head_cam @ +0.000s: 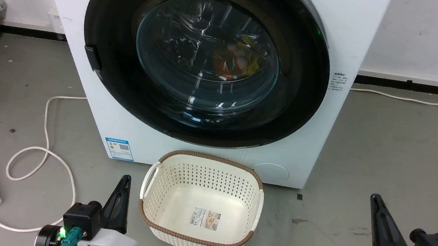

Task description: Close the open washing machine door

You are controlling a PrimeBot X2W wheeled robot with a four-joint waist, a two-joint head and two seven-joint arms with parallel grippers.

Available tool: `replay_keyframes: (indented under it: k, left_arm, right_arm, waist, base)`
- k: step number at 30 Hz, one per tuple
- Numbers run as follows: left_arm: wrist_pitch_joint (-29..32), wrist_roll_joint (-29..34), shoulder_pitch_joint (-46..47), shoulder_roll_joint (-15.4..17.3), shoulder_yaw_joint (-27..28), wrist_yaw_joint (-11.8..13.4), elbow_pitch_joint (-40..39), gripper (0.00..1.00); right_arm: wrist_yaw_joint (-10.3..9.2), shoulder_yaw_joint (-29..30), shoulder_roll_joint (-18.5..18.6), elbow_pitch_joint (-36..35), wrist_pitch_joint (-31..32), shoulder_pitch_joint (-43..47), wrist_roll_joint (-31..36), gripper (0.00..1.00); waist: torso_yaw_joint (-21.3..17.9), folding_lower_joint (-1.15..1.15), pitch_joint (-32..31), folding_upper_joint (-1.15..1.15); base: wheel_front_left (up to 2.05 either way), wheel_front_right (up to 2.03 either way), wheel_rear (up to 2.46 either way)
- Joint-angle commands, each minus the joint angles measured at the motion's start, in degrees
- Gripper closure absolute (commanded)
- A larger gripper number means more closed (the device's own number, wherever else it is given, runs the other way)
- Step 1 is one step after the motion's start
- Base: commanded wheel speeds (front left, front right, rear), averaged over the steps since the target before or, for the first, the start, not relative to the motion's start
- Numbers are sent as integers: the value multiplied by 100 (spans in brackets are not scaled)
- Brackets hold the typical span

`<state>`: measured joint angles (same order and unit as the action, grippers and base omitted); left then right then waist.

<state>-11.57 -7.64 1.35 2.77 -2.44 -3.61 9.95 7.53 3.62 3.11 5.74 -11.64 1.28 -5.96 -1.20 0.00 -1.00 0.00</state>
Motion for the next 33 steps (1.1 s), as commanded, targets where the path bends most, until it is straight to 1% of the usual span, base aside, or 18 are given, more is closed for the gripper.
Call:
replay_keyframes:
  k: [1,33]
  left_arm:
    - [45,42,-32,2,31,42,-50,100]
    - [408,278,-66,5,101,146,-358,100]
  right_arm:
    - [-1,-14,-6,-52,45,-29,60,100]
    - [-2,-128,-12,-223,411,-62,235,100]
  waist:
    - [2,0,2,0]
    - [41,0,34,0]
  base:
    - [0,0,0]
    - [0,0,0]
